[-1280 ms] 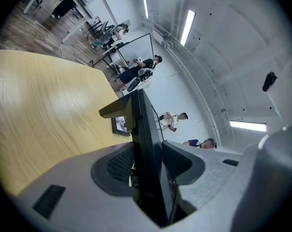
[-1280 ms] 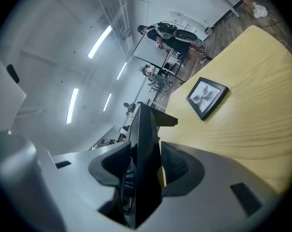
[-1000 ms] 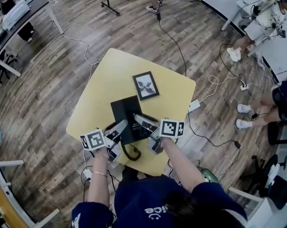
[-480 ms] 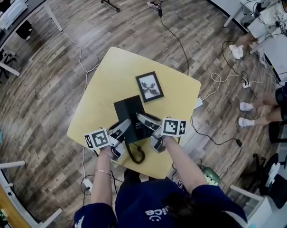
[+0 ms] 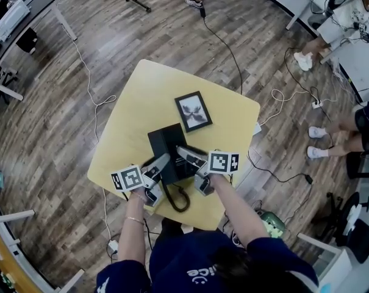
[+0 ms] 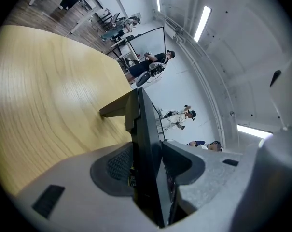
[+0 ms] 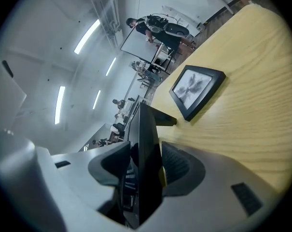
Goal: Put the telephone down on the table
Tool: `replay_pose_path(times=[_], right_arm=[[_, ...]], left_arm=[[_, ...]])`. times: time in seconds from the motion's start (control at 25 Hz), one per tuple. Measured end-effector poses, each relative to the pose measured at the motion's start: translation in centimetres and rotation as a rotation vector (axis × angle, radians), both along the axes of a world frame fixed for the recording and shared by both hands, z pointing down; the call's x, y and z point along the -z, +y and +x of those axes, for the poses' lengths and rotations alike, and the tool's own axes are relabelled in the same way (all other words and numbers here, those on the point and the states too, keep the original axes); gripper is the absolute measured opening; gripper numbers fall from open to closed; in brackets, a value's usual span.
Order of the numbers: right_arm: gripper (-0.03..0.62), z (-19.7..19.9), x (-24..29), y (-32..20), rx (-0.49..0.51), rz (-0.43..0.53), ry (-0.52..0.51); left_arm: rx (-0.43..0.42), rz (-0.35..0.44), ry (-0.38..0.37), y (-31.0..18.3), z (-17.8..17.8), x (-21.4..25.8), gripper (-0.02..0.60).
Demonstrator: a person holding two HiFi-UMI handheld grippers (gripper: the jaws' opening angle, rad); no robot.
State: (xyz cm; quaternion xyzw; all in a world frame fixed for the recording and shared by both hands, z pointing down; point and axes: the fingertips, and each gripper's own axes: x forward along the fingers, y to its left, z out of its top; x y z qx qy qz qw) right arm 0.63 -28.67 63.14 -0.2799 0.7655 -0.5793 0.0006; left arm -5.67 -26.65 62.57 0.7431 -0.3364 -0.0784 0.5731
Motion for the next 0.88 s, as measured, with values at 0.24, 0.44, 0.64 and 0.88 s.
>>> replay_pose_path(times=[0.24,0.44,0.64,0.88], right_arm=[[0.218,-0.1,-0.5,0.2,0.028,0.019,0.041],[0.222,-0.1,-0.8,0.2,0.048,0.048,0.061],[0.235,-0.7,-1.7,0.5,0.083,0.090,0.113],[0.246,-0.5,-2.3,0.9,0.116,0.099,0.168]], left_arm=[[-0.020,-0.005,-0.009,0.2,0.1,-0.5,0.183],[-0.037,-0.015,-0.029,0.2,0.4,-1.0,0.183],[-0.053,-0.025,-0.058,0.5,0.1,-2.0,0.183],[-0.090,-0.035,-0.104,0.8,0.8,-2.6,0.183]])
